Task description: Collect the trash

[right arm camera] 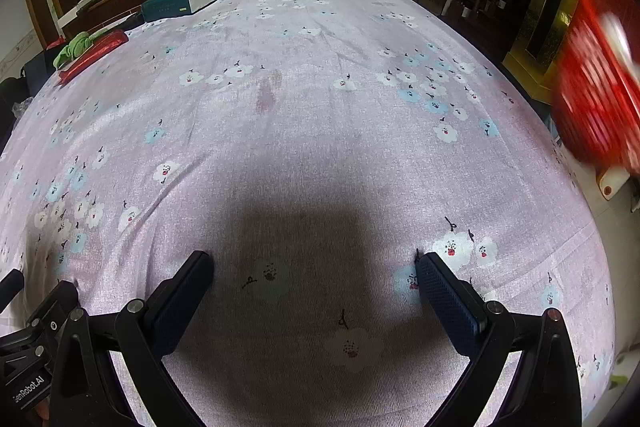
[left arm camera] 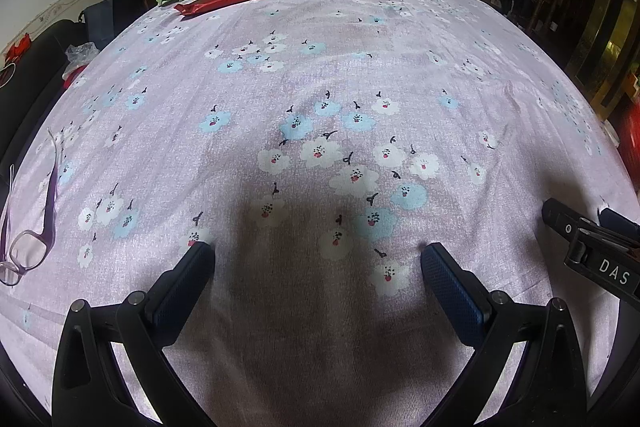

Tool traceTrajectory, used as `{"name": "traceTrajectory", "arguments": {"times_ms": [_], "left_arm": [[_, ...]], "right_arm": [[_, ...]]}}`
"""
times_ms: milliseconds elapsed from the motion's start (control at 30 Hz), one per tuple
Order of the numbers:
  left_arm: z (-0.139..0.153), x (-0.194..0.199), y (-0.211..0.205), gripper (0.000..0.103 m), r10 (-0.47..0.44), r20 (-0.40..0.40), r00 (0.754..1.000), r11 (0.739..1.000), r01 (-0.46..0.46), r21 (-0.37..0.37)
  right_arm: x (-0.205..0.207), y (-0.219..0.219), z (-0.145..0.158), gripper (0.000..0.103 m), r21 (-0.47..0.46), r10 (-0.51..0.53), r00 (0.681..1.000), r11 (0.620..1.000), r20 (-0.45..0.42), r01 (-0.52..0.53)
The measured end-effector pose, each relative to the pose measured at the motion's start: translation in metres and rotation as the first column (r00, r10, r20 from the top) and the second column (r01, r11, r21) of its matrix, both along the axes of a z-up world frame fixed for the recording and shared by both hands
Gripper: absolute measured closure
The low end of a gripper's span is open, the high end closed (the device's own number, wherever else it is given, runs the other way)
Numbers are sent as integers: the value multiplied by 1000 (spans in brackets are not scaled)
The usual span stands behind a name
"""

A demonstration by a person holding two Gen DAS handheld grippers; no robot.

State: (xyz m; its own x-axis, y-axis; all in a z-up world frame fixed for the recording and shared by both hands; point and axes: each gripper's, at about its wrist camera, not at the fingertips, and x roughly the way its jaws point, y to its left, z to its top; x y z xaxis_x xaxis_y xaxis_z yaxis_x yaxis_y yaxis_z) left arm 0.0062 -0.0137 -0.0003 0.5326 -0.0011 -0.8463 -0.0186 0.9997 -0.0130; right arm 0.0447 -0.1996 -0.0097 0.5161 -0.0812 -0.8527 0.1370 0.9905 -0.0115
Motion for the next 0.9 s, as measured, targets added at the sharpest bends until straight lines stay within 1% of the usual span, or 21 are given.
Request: {"name": "traceTrajectory", "arguments": {"times_ms": [900], "left_arm": [[0,0,0,0,0,1,1000,1000,0,-1]], "right_arm": [[0,-1,3,0,-2,2,1000,1000,0,-2]]}}
